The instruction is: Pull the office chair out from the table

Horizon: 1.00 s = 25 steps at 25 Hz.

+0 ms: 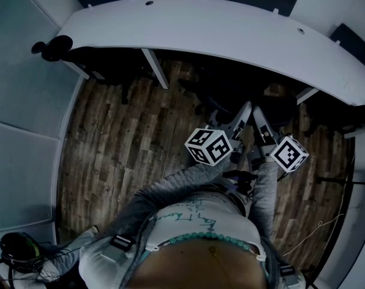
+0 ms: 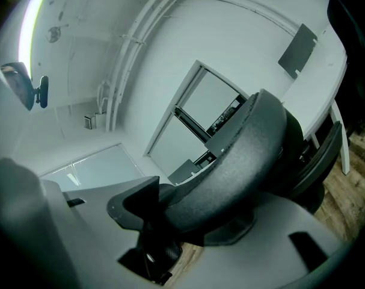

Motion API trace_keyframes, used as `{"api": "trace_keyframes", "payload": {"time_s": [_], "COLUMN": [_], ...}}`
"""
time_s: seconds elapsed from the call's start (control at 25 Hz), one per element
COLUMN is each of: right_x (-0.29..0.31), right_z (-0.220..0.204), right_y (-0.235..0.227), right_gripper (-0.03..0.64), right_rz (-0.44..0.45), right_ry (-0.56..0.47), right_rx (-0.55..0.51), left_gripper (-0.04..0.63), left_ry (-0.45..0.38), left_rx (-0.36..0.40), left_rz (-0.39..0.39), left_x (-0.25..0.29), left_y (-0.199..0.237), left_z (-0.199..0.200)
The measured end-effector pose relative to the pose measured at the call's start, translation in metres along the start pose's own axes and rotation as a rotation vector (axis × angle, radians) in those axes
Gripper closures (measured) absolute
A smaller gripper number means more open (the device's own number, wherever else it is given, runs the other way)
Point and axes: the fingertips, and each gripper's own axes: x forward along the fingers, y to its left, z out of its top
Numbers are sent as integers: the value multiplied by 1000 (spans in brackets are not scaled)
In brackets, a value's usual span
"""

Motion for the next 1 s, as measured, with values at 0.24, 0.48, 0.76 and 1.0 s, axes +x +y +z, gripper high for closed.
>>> {"api": "trace_keyframes", "payload": {"time_s": [0.24, 0.48, 0.76, 1.0], "right_x": [-7, -14, -29, -36], "right_z": [-11, -15, -26, -28], "right_y": [6, 10, 19, 28], "right_gripper": [383, 383, 387, 387], "right_rz": [-14, -24, -33, -29], "right_ry": [5, 3, -9, -27], "right_rx": [8, 13, 22, 20], "left_gripper": [367, 367, 367, 367], "left_ry": [5, 8, 7, 11], "left_rx": [-3, -5, -2, -4], "left_rz": [-11, -18, -30, -41], "left_x": [-14, -22, -40, -49], "left_y": [-2, -7, -15, -22], "left_z": [0, -2, -5, -5]}}
